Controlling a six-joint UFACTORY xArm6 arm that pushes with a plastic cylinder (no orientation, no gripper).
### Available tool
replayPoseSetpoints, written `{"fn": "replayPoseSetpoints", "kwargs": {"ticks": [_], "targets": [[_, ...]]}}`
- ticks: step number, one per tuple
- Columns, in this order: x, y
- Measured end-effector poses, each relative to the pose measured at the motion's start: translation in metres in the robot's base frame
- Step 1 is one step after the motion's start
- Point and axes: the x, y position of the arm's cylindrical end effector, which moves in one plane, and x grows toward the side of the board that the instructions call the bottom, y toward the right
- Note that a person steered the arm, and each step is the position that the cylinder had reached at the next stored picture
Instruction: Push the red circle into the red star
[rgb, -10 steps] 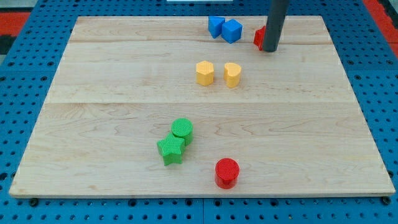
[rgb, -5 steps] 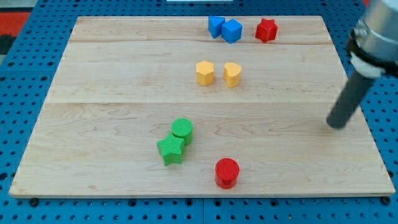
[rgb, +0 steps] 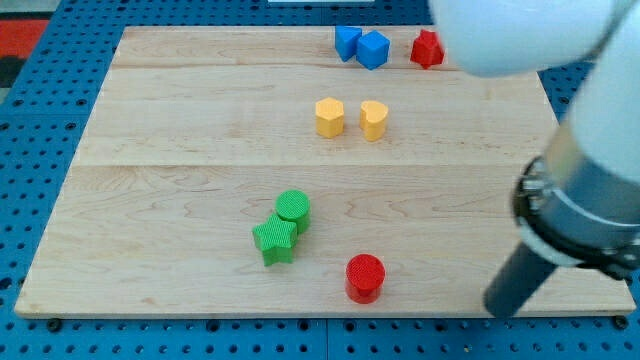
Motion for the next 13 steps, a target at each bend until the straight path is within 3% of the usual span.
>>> {"fn": "replayPoseSetpoints", "kwargs": {"ticks": [2, 3, 5, 9, 13], "targets": [[-0.001, -0.111], [-0.002, -0.136], [-0.029, -0.135], [-0.137, -0.135], [-0.174, -0.163]]}}
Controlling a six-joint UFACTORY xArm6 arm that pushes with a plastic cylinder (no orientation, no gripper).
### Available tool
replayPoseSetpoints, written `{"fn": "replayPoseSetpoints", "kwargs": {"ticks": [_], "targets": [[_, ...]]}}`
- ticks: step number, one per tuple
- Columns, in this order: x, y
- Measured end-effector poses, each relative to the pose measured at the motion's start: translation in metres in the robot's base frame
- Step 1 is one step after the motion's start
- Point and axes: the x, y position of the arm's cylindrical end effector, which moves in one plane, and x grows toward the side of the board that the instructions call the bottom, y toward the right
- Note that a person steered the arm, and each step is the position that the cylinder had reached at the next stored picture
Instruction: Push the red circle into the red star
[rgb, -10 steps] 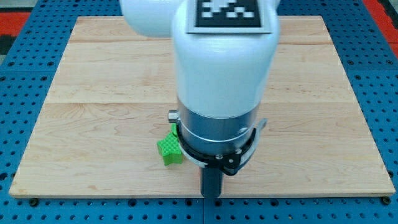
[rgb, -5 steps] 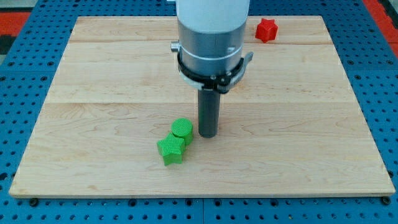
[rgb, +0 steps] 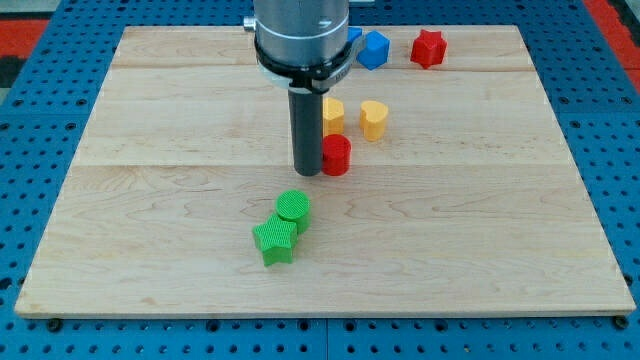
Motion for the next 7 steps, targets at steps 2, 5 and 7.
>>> {"fn": "replayPoseSetpoints", "kwargs": {"ticks": [2, 5, 7], "targets": [[-0.036, 0.048], [-0.037, 0.074], [-0.019, 0.096]]}}
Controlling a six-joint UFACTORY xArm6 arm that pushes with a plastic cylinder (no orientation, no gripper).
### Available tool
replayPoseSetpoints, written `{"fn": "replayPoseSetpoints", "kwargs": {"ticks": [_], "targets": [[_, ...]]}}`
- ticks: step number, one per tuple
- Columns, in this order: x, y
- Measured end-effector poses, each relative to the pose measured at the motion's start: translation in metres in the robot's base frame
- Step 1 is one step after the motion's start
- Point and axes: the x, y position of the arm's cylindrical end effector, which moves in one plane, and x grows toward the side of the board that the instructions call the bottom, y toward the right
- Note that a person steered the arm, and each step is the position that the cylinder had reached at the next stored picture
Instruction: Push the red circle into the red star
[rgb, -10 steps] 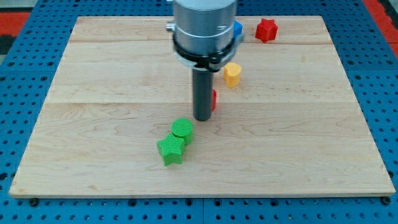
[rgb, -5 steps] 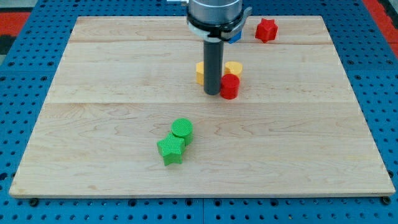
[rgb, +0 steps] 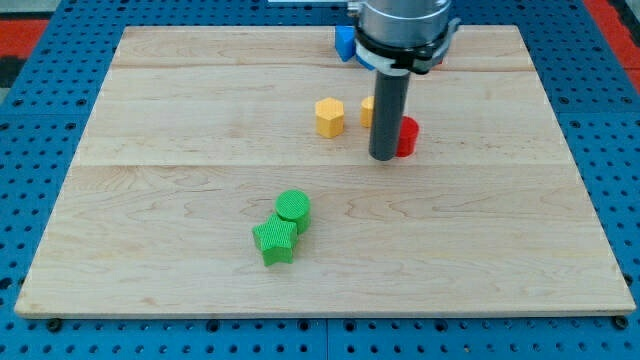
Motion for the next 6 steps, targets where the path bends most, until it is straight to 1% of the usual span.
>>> {"fn": "replayPoseSetpoints", "kwargs": {"ticks": [1, 2, 3, 4, 5, 6], "targets": [[-0.020, 0.038], [-0.024, 0.065], [-0.023, 0.075], [-0.039, 0.082], [-0.065, 0.082], [-0.075, 0.083]]}}
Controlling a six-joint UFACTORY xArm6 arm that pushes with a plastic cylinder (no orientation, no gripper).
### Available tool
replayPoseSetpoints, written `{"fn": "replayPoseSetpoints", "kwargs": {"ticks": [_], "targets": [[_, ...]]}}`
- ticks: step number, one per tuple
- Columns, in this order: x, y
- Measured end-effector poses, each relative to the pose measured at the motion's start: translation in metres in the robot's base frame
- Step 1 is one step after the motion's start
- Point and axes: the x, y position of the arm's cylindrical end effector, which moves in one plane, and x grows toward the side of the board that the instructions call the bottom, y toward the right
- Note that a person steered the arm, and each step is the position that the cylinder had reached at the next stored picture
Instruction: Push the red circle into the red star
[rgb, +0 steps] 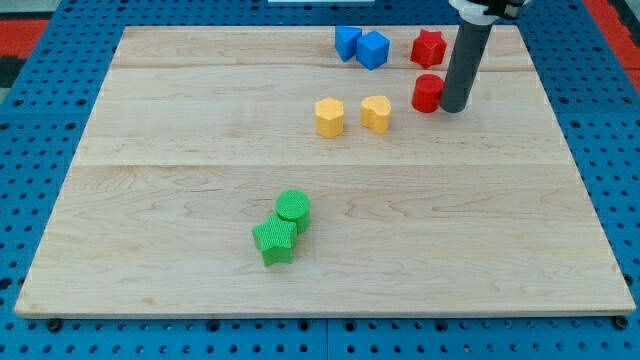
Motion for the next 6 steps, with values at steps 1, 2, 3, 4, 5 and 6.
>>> {"fn": "replayPoseSetpoints", "kwargs": {"ticks": [1, 2, 3, 4, 5, 6], "targets": [[0.024, -0.020], [0.021, -0.033], [-0.001, -0.033], [-0.024, -0.019], [-0.046, -0.002], [-0.061, -0.001]]}}
